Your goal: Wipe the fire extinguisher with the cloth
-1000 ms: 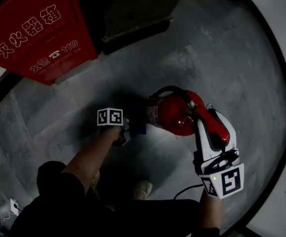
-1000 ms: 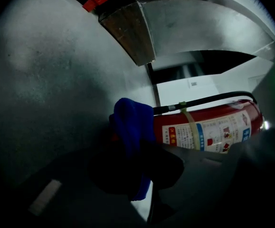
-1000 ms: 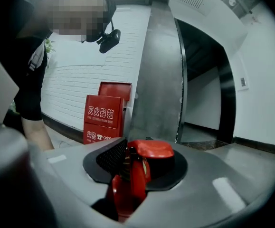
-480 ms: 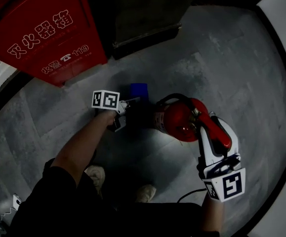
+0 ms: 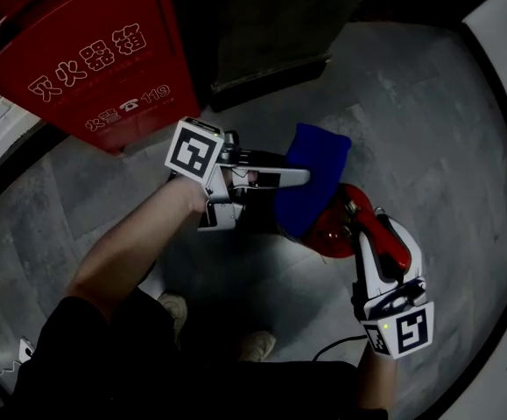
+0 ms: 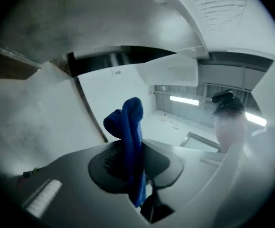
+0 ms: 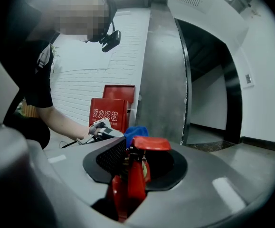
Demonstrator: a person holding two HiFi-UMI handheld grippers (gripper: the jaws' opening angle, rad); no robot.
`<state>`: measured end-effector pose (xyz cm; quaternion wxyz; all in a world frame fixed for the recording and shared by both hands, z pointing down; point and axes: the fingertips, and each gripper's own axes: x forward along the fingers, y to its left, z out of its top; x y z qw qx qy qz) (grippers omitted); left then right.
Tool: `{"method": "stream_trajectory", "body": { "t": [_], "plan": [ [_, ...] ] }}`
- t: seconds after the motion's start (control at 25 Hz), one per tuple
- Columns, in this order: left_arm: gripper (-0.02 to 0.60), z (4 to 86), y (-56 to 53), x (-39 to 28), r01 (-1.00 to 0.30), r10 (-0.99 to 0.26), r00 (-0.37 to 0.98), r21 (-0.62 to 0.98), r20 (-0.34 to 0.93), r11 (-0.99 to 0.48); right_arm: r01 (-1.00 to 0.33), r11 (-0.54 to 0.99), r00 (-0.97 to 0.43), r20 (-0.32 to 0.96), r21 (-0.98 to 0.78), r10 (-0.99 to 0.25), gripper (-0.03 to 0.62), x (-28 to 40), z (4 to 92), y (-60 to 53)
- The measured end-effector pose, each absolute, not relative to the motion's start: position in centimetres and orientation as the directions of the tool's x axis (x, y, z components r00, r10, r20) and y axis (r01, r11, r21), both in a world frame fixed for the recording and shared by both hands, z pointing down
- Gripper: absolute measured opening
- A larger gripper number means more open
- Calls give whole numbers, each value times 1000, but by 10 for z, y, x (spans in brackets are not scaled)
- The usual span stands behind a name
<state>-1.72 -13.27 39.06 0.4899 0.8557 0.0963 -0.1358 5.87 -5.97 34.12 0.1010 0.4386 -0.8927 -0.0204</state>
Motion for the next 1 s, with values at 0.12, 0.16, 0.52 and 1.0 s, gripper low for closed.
{"method": "stream_trajectory", "body": {
  "t": [0.12, 0.16, 0.52, 1.0],
  "plan": [
    [55, 432, -138, -2, 213, 22, 975, 904, -221, -370, -787, 605, -585, 161, 126, -795, 130, 60, 341, -59],
    [55, 446, -142, 0, 191, 10, 980, 929, -198, -318, -790, 600, -580, 162, 129, -798, 130, 59, 341, -59],
    [54, 556, -157, 1, -146, 44, 985, 934, 170, -327, -821, 557, -542, 137, 124, -829, 130, 58, 339, -58],
    [55, 651, -150, 5, -205, -3, 978, 952, 210, -225, -834, 534, -519, 128, 138, -845, 135, 56, 337, -57]
  ]
}}
